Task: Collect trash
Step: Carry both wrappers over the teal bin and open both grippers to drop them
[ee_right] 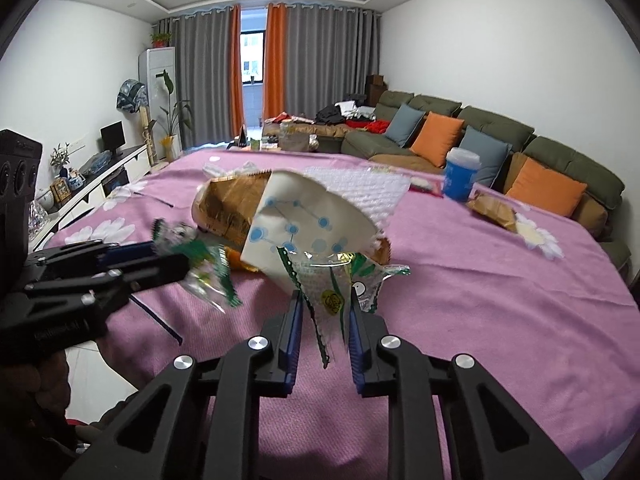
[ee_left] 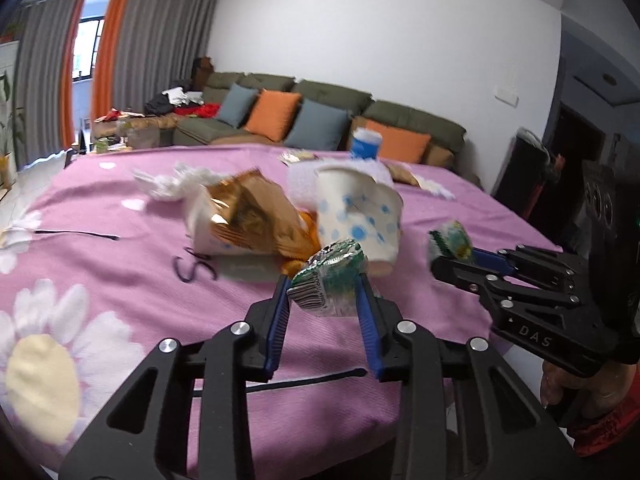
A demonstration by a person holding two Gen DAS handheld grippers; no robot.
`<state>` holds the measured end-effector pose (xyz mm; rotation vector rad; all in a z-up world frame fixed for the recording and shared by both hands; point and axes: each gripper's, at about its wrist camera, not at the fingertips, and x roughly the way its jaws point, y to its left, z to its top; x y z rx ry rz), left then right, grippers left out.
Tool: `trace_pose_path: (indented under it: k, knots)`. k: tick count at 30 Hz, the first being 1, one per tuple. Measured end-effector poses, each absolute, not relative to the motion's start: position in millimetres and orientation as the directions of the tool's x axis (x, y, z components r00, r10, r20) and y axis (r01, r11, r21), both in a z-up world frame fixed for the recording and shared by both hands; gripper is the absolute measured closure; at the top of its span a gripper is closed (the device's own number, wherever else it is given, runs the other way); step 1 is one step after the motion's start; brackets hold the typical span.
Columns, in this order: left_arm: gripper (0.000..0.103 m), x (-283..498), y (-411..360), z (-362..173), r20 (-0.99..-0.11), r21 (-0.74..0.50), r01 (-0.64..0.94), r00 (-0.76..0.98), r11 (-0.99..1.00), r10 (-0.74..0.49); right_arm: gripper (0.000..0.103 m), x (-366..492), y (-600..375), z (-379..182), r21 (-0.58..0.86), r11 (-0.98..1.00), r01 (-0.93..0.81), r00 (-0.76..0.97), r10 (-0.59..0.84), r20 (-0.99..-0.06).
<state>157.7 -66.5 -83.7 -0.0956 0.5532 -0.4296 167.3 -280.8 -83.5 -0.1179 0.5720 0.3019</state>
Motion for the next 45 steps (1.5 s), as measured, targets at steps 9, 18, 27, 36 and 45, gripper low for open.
trace_pose_path:
  k: [9,18,27,36,45]
  knots:
    - [0.071,128.1,-4.5,-51.0,-0.407,-0.187,0.222,0.869,0.957,-0.281,0.084,159.3,-258.3,-49.8,-0.068,0.925,-0.374,0.829,0.301,-0.472]
    - [0.07,88.1,79.6,-18.8,-0.325,-0.156,0.019,0.943,0.988,-0.069,0.084,167.9,-190.8,-20.8,-0.054,0.831,-0.554,0.769,0.485,-0.416]
    - [0.07,49.4,154.0,0.7,-0.287,-0.143,-0.169,0.95,0.975,0.122,0.084,172.9,-106.8,-4.1,-0.038,0.693,-0.72,0.645,0.648,-0.405]
    - [0.07,19.1,213.9,12.4,-0.274,-0.138,-0.294,0.929,0.946,0.249,0.084,180.6,-26.9,1.7,-0.023,0.555,-0.832,0.509,0.745,-0.431]
    - [0.07,8.7,265.4,5.8,-0.323,-0.153,-0.366,0.896,0.918,0.304,0.084,201.7,46.5,-5.9,0.018,0.453,-0.891,0.386,0.779,-0.495]
